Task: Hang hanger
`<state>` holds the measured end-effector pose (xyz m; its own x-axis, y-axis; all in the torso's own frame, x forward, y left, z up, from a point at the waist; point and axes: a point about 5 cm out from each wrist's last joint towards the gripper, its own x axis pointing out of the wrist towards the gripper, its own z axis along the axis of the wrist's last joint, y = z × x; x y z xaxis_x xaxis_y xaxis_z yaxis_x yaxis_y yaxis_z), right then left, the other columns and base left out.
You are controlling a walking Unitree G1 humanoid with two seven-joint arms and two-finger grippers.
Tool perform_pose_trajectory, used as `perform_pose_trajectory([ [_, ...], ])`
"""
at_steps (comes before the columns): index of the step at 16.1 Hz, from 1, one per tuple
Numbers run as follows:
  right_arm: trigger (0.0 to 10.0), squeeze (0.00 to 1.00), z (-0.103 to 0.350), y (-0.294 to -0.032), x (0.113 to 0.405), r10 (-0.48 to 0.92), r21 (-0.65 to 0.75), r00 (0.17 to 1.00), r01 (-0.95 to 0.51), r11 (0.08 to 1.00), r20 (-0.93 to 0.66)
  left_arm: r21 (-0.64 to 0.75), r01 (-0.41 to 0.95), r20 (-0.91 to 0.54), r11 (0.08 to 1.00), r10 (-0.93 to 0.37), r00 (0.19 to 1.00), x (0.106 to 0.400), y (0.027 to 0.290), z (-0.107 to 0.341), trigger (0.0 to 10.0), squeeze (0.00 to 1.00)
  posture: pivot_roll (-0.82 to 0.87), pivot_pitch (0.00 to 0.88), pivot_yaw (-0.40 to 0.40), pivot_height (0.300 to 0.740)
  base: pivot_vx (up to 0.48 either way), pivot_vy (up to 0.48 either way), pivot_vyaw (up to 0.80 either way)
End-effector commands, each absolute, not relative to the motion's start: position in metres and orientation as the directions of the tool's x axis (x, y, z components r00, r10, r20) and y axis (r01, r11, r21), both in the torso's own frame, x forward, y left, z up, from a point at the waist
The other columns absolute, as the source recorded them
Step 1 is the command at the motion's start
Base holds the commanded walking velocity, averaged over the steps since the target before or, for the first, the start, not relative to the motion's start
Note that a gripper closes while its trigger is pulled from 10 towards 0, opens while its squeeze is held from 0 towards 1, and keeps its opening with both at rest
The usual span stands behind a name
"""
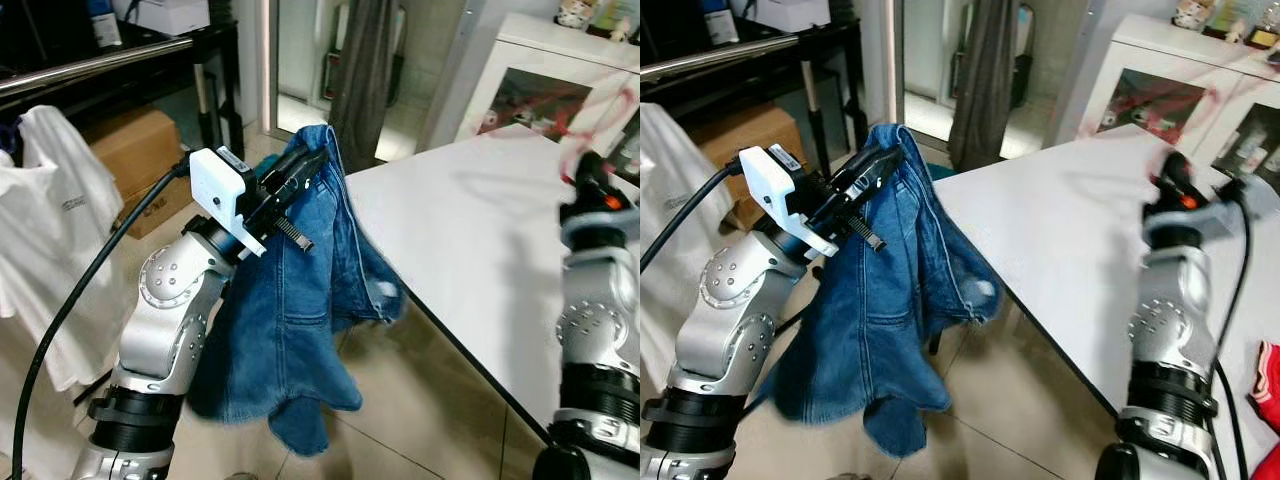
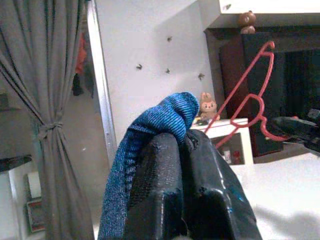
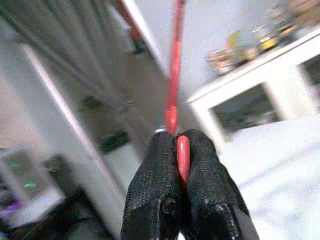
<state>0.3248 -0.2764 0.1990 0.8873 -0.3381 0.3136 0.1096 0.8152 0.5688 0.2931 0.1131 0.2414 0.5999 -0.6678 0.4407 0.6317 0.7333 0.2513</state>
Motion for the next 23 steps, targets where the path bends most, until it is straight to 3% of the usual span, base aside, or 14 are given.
perform_pose_trajectory([
  [1,0.0,0.0,0.212,-0.29,0.317,-0.398,0.429,0.838,0.225,0.875,0.374,0.286,0.602,0.475,0.745,-0.656,0.586,0.296,0.115,0.254,10.0,0.0,0.1,0.01,-0.035,0.74,0.0,0.0,0.0],
  [2,0.0,0.0,0.225,-0.291,0.311,-0.385,0.263,0.807,0.292,0.919,0.448,0.306,0.585,0.479,0.751,-0.653,0.587,0.298,0.119,0.258,10.0,0.0,0.09,0.013,-0.025,0.74,0.0,0.0,0.0],
  [4,0.0,0.0,0.234,-0.287,0.308,-0.336,-0.065,0.784,0.429,0.901,0.521,0.426,0.532,0.457,0.732,-0.682,0.572,0.307,0.123,0.269,10.0,0.0,0.09,0.017,-0.02,0.74,0.0,0.0,0.0],
  [6,0.0,0.0,0.222,-0.286,0.307,-0.364,-0.086,0.794,0.458,0.885,0.487,0.677,0.429,0.345,0.598,-0.773,0.533,0.331,0.117,0.286,10.0,0.0,0.1,0.02,-0.022,0.74,0.0,0.0,0.0],
  [7,0.0,0.0,0.22,-0.284,0.308,-0.358,-0.084,0.796,0.451,0.889,0.487,0.703,0.414,0.329,0.578,-0.781,0.531,0.334,0.116,0.288,10.0,0.0,0.09,0.018,-0.017,0.74,0.0,0.0,0.0],
  [8,0.0,0.0,0.214,-0.246,0.313,-0.108,-0.151,0.873,0.202,0.968,0.476,0.736,0.39,0.312,0.554,-0.788,0.531,0.348,0.111,0.299,10.0,0.0,0.08,0.013,-0.001,0.74,0.0,0.0,0.0],
  [9,0.0,0.0,0.209,-0.226,0.312,0.026,-0.205,0.892,0.076,0.976,0.452,0.696,0.418,0.345,0.584,-0.782,0.519,0.352,0.108,0.305,10.0,0.0,0.06,0.012,0.011,0.74,0.0,0.0,0.0],
  [10,0.0,0.0,0.204,-0.223,0.31,0.037,-0.262,0.898,0.088,0.961,0.438,0.663,0.444,0.366,0.603,-0.779,0.51,0.353,0.106,0.305,10.0,0.0,0.06,0.012,0.015,0.74,0.0,0.0,0.0],
  [13,0.0,0.0,0.19,-0.233,0.302,-0.029,-0.47,0.91,0.241,0.849,0.414,0.633,0.496,0.369,0.594,-0.795,0.482,0.355,0.095,0.287,10.0,0.0,0.03,0.017,0.029,0.74,0.0,0.0,0.0],
  [16,0.0,0.0,0.194,-0.255,0.3,-0.15,-0.52,0.895,0.373,0.769,0.42,0.608,0.532,0.379,0.589,-0.805,0.457,0.349,0.087,0.272,10.0,0.0,0.03,0.021,0.022,0.74,0.0,0.0,0.0],
  [17,0.0,0.0,0.196,-0.26,0.302,-0.152,-0.593,0.894,0.399,0.699,0.421,0.598,0.542,0.379,0.591,-0.804,0.458,0.345,0.087,0.266,10.0,0.0,0.04,0.02,0.015,0.74,0.0,0.0,0.0],
  [20,0.0,0.0,0.159,-0.259,0.311,-0.073,-0.838,0.977,0.208,0.504,0.199,0.574,0.551,0.382,0.606,-0.793,0.474,0.339,0.092,0.253,10.0,0.0,0.06,0.019,-0.007,0.74,0.0,0.0,0.0],
  [23,0.0,0.0,0.105,-0.253,0.304,-0.031,-0.92,0.995,-0.08,0.385,-0.1,0.557,0.545,0.389,0.627,-0.776,0.496,0.334,0.098,0.249,10.0,0.0,0.07,0.024,-0.019,0.74,0.0,0.0,0.0],
])
